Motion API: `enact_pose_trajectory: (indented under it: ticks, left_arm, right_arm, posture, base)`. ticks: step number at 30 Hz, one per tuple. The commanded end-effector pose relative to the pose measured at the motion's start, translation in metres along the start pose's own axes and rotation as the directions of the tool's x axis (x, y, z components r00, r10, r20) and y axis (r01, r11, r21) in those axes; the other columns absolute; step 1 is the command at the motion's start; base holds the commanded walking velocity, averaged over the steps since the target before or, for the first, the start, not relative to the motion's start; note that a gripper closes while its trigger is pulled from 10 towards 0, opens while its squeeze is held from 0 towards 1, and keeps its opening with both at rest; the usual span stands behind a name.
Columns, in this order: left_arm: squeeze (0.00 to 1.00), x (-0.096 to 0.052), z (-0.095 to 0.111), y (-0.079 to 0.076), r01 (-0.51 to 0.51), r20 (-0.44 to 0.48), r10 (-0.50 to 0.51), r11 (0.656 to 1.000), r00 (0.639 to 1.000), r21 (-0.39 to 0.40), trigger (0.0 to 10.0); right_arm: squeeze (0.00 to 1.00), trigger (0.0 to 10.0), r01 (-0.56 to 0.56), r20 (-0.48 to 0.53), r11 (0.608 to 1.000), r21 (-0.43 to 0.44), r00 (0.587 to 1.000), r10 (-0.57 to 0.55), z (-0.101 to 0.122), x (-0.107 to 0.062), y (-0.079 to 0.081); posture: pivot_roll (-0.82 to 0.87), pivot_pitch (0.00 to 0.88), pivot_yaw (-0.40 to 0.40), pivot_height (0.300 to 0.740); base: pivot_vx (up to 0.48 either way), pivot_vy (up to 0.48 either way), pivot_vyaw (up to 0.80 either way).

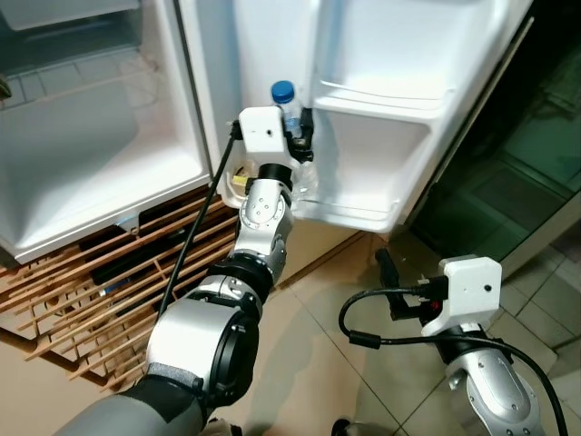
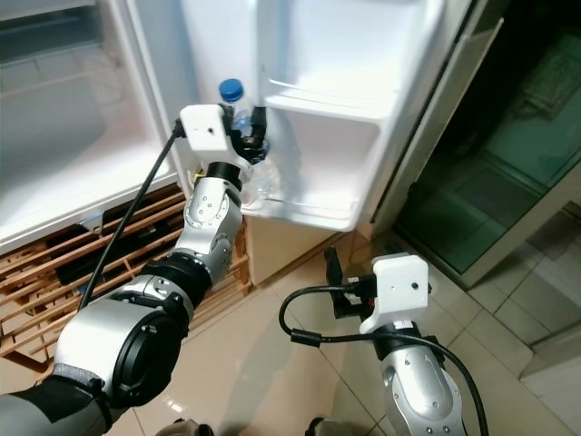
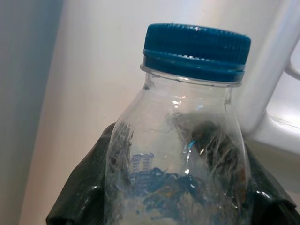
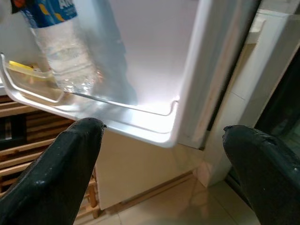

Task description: Restocking fridge

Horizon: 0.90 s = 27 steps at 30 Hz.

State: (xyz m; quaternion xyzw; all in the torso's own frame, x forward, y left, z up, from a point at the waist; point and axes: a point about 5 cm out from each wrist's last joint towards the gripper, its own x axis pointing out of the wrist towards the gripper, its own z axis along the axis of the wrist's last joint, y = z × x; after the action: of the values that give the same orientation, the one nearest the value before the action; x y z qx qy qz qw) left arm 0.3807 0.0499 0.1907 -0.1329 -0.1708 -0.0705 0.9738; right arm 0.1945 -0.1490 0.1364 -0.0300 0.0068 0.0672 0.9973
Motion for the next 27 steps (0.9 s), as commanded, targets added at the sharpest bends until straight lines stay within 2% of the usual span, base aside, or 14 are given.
enact_pose_trajectory:
  ticks: [1,4,5,6,10,13,15,18,20,21,22,23,25,27]
  left_arm:
    - [0.0,-0.03,-0.038,-0.039,0.034,-0.156,-0.05,0.994,0.987,-0.102,10.0]
    - [0.0,-0.028,-0.034,-0.039,0.03,-0.134,-0.042,0.995,0.99,-0.095,10.0]
    - [0.0,-0.022,-0.026,-0.039,0.017,-0.092,-0.027,0.994,0.995,-0.103,10.0]
    - [0.0,-0.022,-0.026,-0.039,0.017,-0.092,-0.027,0.994,0.995,-0.103,10.0]
    - [0.0,-0.008,-0.005,-0.04,-0.007,0.003,0.008,0.992,1.0,-0.13,10.0]
    - [0.0,-0.005,-0.002,-0.037,-0.046,0.0,0.047,0.988,0.999,-0.149,10.0]
    - [0.0,-0.005,-0.008,-0.031,-0.116,-0.059,0.107,0.975,0.992,-0.187,10.0]
    - [0.0,-0.009,-0.02,-0.02,-0.24,-0.169,0.201,0.936,0.965,-0.257,10.0]
    - [0.0,-0.01,-0.024,-0.014,-0.296,-0.212,0.24,0.908,0.947,-0.297,10.0]
    - [0.0,-0.01,-0.024,-0.014,-0.296,-0.212,0.24,0.908,0.947,-0.297,10.0]
    - [0.0,-0.009,-0.025,-0.008,-0.344,-0.24,0.274,0.876,0.931,-0.337,10.0]
    - [0.0,-0.009,-0.025,-0.008,-0.344,-0.24,0.274,0.876,0.931,-0.337,10.0]
    - [0.0,-0.01,-0.028,-0.005,-0.394,-0.282,0.299,0.834,0.911,-0.387,10.0]
    - [0.0,-0.008,-0.026,-0.011,-0.354,-0.264,0.269,0.861,0.926,-0.365,10.0]
  right_arm:
    - [0.09,10.0,0.008,0.008,1.0,-0.014,1.0,-0.008,0.001,-0.001,-0.001]
    - [0.09,10.0,0.01,0.011,1.0,-0.025,1.0,-0.01,0.001,-0.002,-0.002]
    - [0.1,10.0,0.008,0.014,0.999,-0.033,1.0,-0.008,0.001,-0.002,-0.002]
    - [0.1,10.0,0.008,0.014,0.999,-0.033,1.0,-0.008,0.001,-0.002,-0.002]
    - [0.1,10.0,0.005,0.017,0.999,-0.039,1.0,-0.004,0.002,-0.003,-0.002]
    - [0.1,10.0,0.001,0.018,0.999,-0.047,1.0,0.0,0.003,-0.004,-0.003]
    - [0.1,10.0,-0.003,0.021,0.998,-0.065,1.0,0.004,0.006,-0.006,-0.004]
    - [0.09,10.0,-0.004,0.013,0.996,-0.088,1.0,0.005,0.007,-0.011,-0.009]
    - [0.1,10.0,-0.001,0.01,0.996,-0.091,1.0,0.002,0.007,-0.012,-0.011]
    - [0.1,10.0,-0.001,0.01,0.996,-0.091,1.0,0.002,0.007,-0.012,-0.011]
    - [0.1,10.0,-0.003,0.01,0.996,-0.093,1.0,0.004,0.007,-0.012,-0.011]
    - [0.1,10.0,-0.003,0.01,0.996,-0.093,1.0,0.004,0.007,-0.012,-0.011]
    - [0.09,10.0,-0.004,0.011,0.996,-0.093,1.0,0.005,0.007,-0.011,-0.011]
    - [0.1,10.0,-0.009,0.012,0.996,-0.092,1.0,0.01,0.007,-0.01,-0.01]
  posture:
    - [-0.33,0.099,0.027,0.74]
    - [-0.33,0.099,0.027,0.74]
    - [-0.34,0.099,0.025,0.74]
    - [-0.34,0.099,0.025,0.74]
    - [-0.35,0.098,0.022,0.74]
    - [-0.36,0.098,0.018,0.74]
    - [-0.4,0.101,-0.008,0.74]
    - [-0.41,0.103,-0.016,0.74]
    - [-0.41,0.103,-0.018,0.74]
    - [-0.41,0.103,-0.018,0.74]
    - [-0.41,0.104,-0.017,0.74]
    - [-0.41,0.104,-0.017,0.74]
    - [-0.4,0.103,-0.016,0.74]
    - [-0.4,0.102,-0.013,0.74]
  base:
    - [0.0,0.0,0.0]
    - [0.0,0.0,0.0]
    - [0.0,0.0,0.0]
    - [0.0,0.0,0.0]
    - [0.0,0.0,0.0]
    - [0.0,0.0,0.0]
    - [0.0,0.0,0.0]
    - [0.0,0.0,0.0]
    - [0.0,0.0,0.0]
    - [0.0,0.0,0.0]
    - [0.0,0.0,0.0]
    - [0.0,0.0,0.0]
    - [0.0,0.0,0.0]
    - [0.0,0.0,0.0]
